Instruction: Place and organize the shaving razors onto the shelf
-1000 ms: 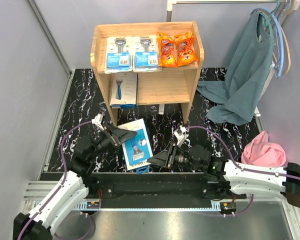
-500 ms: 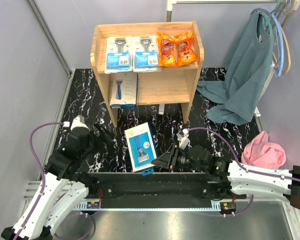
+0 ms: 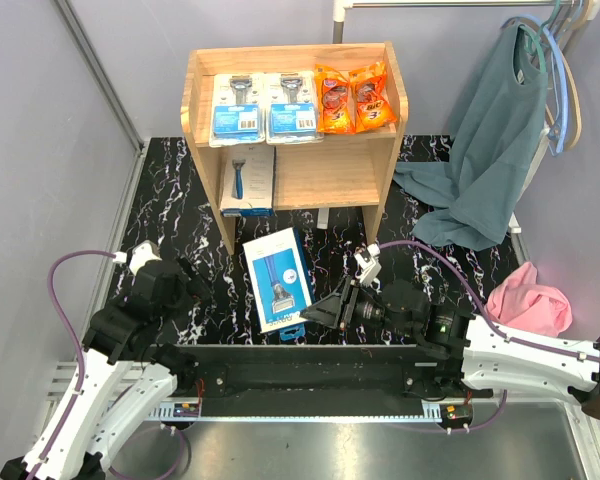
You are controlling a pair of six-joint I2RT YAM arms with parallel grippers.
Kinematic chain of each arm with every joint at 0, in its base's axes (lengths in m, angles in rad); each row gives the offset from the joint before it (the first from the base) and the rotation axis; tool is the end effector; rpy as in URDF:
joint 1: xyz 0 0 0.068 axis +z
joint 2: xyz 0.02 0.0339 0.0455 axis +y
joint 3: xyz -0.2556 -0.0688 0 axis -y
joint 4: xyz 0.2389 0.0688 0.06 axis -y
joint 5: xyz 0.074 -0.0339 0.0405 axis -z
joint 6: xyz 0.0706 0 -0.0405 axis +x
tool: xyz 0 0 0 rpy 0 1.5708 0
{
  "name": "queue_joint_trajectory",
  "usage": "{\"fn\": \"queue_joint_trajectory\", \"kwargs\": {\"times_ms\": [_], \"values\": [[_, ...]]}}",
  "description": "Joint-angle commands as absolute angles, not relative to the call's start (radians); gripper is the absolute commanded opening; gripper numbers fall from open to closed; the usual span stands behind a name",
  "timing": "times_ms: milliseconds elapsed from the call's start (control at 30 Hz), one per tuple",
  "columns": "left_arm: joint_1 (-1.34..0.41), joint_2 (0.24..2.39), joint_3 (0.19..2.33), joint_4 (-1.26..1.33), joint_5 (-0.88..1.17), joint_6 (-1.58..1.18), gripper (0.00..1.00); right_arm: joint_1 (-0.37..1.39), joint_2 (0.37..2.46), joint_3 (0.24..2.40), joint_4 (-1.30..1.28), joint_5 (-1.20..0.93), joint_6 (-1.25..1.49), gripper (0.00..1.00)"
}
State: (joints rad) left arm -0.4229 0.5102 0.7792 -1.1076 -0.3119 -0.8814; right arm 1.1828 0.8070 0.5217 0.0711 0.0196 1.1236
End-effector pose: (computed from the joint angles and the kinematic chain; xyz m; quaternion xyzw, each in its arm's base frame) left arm 0.1053 -0.0236 0.2546 -0.2638 0.8856 -0.0994 0.3691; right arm 0.0885 0.2130 0.2577 -0.0169 0.7784 0.5704 0.2614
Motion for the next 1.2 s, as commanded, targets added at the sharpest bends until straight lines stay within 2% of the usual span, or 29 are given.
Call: {"fn": "queue_joint_trajectory", "kwargs": {"times_ms": [0, 267, 600, 833, 1167], "values": [[-0.422, 0.511, 0.807, -1.083, -0.344, -0.848, 0.99, 1.181, 0.813, 0.636, 0.112, 0.072, 1.065, 0.13], [-0.422, 0.512, 0.807, -1.08, -0.333, -0.838, 0.99, 1.082, 0.876, 0.805, 0.011, 0.12, 1.037, 0.13], [-0.422, 0.522, 0.801, -1.065, -0.313, -0.827, 0.99, 0.767, 1.049, 1.024, -0.054, -0.133, 0.991, 0.14], [-0.422, 0.512, 0.799, -1.066, -0.31, -0.825, 0.99, 0.585, 1.155, 1.098, -0.052, -0.251, 0.973, 0.15], [-0.423, 0.511, 0.795, -1.062, -0.298, -0.822, 0.99, 0.497, 1.298, 1.137, -0.017, -0.386, 0.992, 0.15]]}}
